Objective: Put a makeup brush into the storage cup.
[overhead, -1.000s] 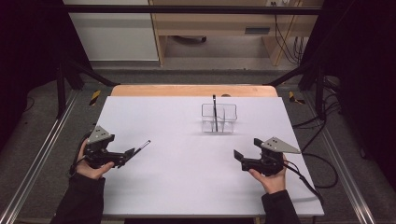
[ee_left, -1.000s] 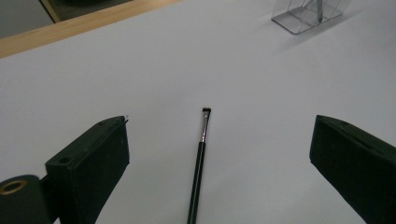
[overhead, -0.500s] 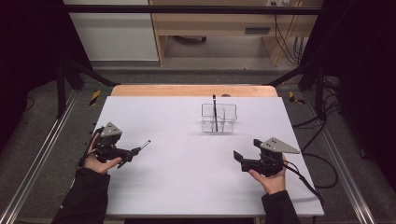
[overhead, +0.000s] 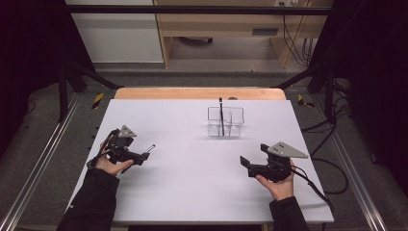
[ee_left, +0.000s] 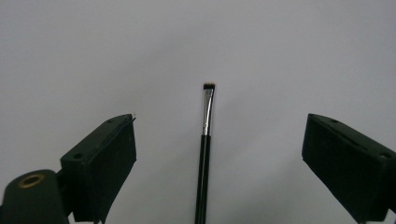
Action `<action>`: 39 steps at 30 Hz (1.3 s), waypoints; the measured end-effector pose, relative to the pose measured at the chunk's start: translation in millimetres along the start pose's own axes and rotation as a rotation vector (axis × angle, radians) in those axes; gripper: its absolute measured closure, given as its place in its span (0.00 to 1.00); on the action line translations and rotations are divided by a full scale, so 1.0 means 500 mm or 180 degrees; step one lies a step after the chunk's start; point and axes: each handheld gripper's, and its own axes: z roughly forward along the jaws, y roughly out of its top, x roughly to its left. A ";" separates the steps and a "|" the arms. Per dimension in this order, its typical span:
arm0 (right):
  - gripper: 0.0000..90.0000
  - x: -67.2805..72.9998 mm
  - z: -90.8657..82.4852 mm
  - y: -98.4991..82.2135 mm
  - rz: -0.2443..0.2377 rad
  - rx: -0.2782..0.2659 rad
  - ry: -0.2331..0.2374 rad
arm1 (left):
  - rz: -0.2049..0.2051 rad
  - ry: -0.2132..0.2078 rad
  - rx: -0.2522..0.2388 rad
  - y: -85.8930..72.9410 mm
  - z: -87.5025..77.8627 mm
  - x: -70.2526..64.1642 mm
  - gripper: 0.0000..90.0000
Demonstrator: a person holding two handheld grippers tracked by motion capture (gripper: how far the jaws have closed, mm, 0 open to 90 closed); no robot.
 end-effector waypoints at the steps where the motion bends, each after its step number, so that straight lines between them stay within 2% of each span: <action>1: 0.11 0.000 0.000 0.000 0.0000 0.0000 0.0000 | 0.0000 0.0000 0.0000 0.000 0.000 0.000 0.12; 7: 0.11 0.001 0.002 -0.001 -0.0009 0.0020 0.0001 | -0.0023 -0.0004 0.0098 0.003 0.011 0.003 0.14; 11: 0.11 0.001 0.003 -0.002 -0.0011 0.0030 0.0016 | 0.0016 0.0020 0.0175 0.019 0.014 0.001 0.14; 15: 0.11 0.000 0.003 -0.001 -0.0009 0.0023 0.0018 | 0.0023 0.0027 0.0196 0.024 0.018 0.002 0.17; 18: 0.11 0.000 0.003 -0.001 -0.0011 0.0023 0.0019 | 0.0041 0.0033 0.0275 0.023 0.026 0.003 0.20; 19: 0.11 0.000 0.003 -0.001 -0.0011 0.0035 0.0023 | 0.0059 0.0046 0.0336 0.022 0.032 0.003 0.23; 27: 0.11 0.000 0.005 -0.002 -0.0013 0.0047 0.0028 | 0.0050 0.0074 0.0486 0.018 0.046 0.007 0.38; 33: 0.11 0.002 0.008 -0.003 -0.0012 0.0073 0.0030 | 0.0061 0.0024 0.0659 0.012 0.061 0.012 0.50; 39: 0.11 0.003 0.009 -0.004 -0.0019 0.0083 0.0033 | 0.0068 -0.0019 0.0743 0.009 0.071 0.011 0.62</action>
